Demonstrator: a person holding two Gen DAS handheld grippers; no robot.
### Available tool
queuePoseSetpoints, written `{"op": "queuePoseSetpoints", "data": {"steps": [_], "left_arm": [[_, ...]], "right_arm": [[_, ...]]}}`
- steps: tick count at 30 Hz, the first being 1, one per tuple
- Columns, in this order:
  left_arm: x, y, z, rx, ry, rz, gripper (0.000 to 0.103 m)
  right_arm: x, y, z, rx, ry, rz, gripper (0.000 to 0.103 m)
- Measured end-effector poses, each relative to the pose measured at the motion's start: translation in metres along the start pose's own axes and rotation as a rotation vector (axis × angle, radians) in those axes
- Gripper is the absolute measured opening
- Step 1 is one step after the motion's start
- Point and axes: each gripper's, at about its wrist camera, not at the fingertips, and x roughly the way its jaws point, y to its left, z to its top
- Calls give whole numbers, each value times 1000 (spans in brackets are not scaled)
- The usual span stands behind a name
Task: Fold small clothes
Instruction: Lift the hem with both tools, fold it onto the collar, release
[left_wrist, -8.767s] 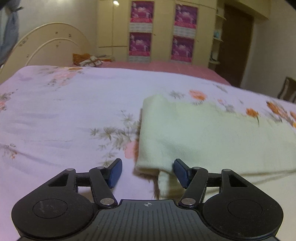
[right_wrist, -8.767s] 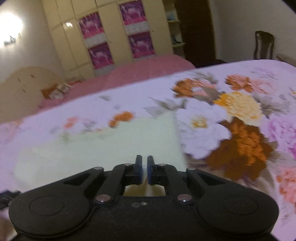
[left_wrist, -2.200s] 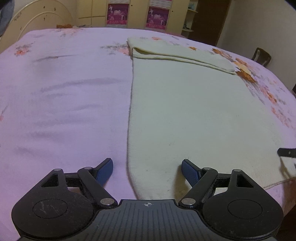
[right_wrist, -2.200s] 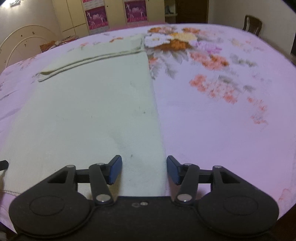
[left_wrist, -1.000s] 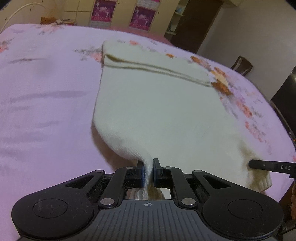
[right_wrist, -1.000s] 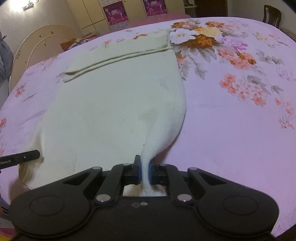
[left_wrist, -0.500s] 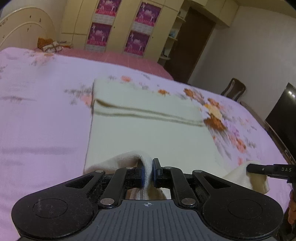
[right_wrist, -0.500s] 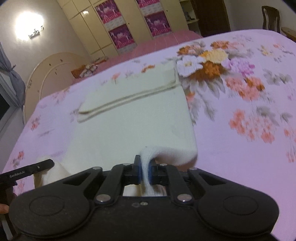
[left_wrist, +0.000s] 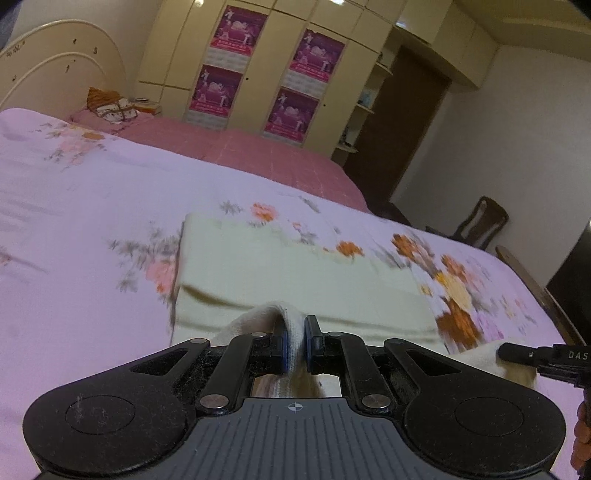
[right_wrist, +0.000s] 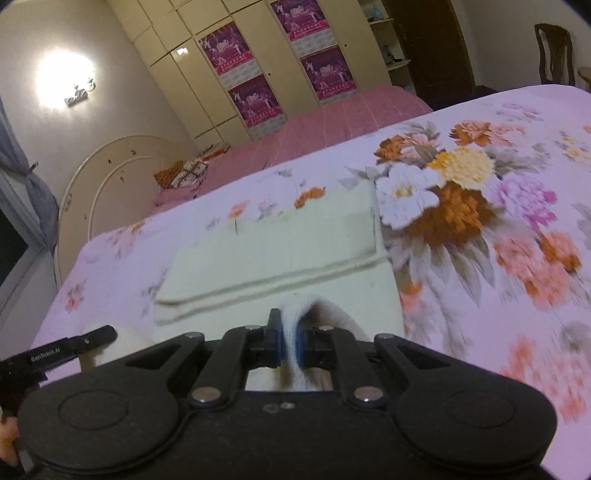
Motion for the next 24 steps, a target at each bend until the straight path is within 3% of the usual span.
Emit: {"op": "queuePoseSetpoints", "data": {"steps": [12, 17, 20, 24], "left_arm": [[109, 39, 35, -184, 66, 77, 9], [138, 44, 47, -225, 72, 91, 9], [153, 51, 58, -302, 89, 112, 9], [165, 64, 70, -396, 112, 114, 10]], "right_arm": [[110, -37, 56, 122, 66, 28, 8], [143, -48, 69, 157, 79, 33, 8], [158, -53, 76, 192, 67, 21, 8], [173, -67, 88, 294, 54, 62, 22]]}}
